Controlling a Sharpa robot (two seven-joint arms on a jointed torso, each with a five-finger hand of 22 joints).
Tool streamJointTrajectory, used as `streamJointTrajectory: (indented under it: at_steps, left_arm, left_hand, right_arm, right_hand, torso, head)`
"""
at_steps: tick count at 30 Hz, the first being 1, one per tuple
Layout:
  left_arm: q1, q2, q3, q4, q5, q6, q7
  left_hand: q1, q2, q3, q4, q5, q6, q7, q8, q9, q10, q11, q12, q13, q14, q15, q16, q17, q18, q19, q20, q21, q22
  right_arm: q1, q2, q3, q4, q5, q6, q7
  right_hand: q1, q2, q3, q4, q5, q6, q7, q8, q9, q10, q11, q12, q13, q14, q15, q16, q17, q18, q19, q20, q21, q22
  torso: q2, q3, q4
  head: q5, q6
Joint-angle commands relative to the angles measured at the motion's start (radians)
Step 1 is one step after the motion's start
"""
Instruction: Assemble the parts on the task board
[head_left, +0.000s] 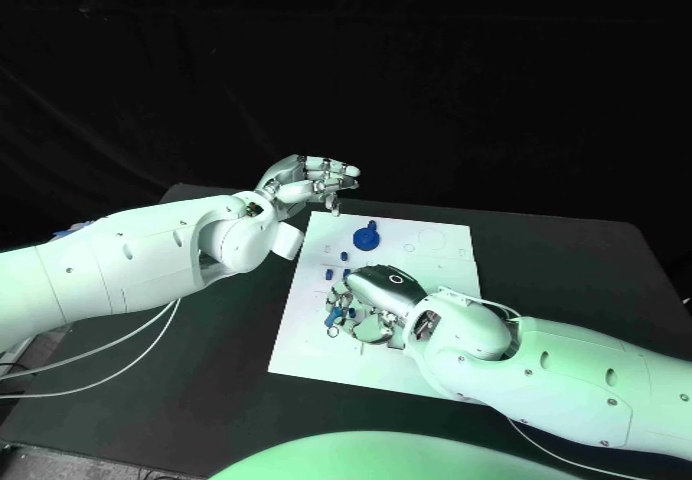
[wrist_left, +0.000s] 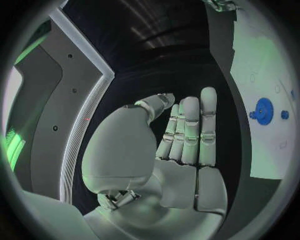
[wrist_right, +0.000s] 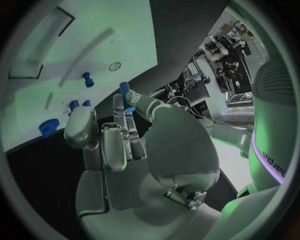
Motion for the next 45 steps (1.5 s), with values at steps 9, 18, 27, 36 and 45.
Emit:
streamJointTrajectory:
  at_steps: [9,18,27,36,45]
  left_arm:
    - [0.0,0.003,0.001,0.001,0.005,0.016,0.003]
    - [0.0,0.002,0.001,0.001,0.005,0.016,0.003]
    - [0.0,0.001,0.001,0.002,0.005,0.016,0.001]
    - [0.0,0.001,0.001,0.003,0.005,0.017,0.0]
    - [0.0,0.0,0.001,0.003,0.005,0.018,-0.003]
  left_hand:
    - [-0.006,0.006,-0.003,-0.003,0.004,-0.007,-0.001,0.007,-0.002,-0.009,0.001,0.005,-0.001,-0.008,0.0,0.005,-0.002,0.015,-0.001,0.008,-0.007,-0.001]
    - [-0.006,0.006,-0.004,-0.003,0.004,-0.008,0.0,0.008,-0.002,-0.009,0.001,0.006,-0.001,-0.009,0.0,0.005,-0.002,0.015,-0.001,0.008,-0.007,-0.001]
    - [-0.006,0.006,-0.004,-0.003,0.004,-0.008,0.0,0.008,-0.002,-0.009,0.001,0.006,-0.001,-0.009,0.0,0.005,-0.002,0.015,-0.001,0.008,-0.007,-0.001]
    - [-0.006,0.006,-0.004,-0.003,0.004,-0.008,0.0,0.008,-0.002,-0.009,0.001,0.006,-0.001,-0.009,0.0,0.005,-0.002,0.015,-0.001,0.008,-0.007,-0.001]
    - [-0.007,0.006,-0.004,-0.003,0.005,-0.011,0.0,0.009,-0.002,-0.012,0.002,0.008,-0.001,-0.009,0.0,0.006,-0.003,0.015,-0.001,0.008,-0.007,-0.001]
  right_arm:
    - [-0.023,0.032,-0.007,-0.055,-0.074,0.085,0.0]
    - [-0.03,0.041,-0.009,-0.077,-0.097,0.096,-0.013]
    - [-0.036,0.046,-0.009,-0.083,-0.132,0.095,-0.029]
    - [-0.04,0.062,-0.012,-0.083,-0.134,0.12,-0.022]
    - [-0.043,0.063,-0.016,-0.083,-0.117,0.087,-0.033]
  right_hand:
    - [-0.006,0.006,0.001,0.001,0.004,0.005,0.001,0.024,0.029,0.004,-0.001,0.001,0.001,0.025,-0.007,-0.001,-0.003,-0.009,-0.001,0.0,-0.007,-0.003]
    - [-0.007,0.005,0.001,0.0,0.005,0.004,0.001,0.024,0.029,0.004,-0.001,0.0,0.001,0.025,-0.007,-0.001,-0.003,-0.009,-0.001,0.0,-0.007,-0.002]
    - [-0.007,0.006,0.001,0.0,0.005,0.003,0.001,0.025,0.03,0.003,-0.001,0.0,0.001,0.025,-0.007,0.0,-0.002,-0.009,-0.001,0.0,-0.007,-0.002]
    - [-0.028,-0.014,-0.009,0.001,0.016,-0.031,0.013,0.012,0.031,-0.016,0.009,-0.011,0.002,0.024,0.0,0.0,-0.002,-0.009,-0.006,0.003,-0.016,-0.004]
    - [-0.048,-0.04,-0.013,0.006,0.03,-0.154,0.024,-0.072,0.005,-0.029,0.015,-0.007,0.012,0.022,0.006,0.0,-0.005,-0.006,-0.011,0.012,-0.029,-0.006]
  torso:
    - [0.001,0.0027,-0.0008]
    - [0.001,0.0031,-0.0005]
    - [0.001,0.0017,-0.0003]
    - [0.0,0.0009,0.0001]
    - [-0.001,0.0019,0.0]
  head:
    - [0.006,-0.008]
    - [0.006,-0.009]
    - [0.006,-0.01]
    - [0.005,-0.011]
    - [0.005,-0.013]
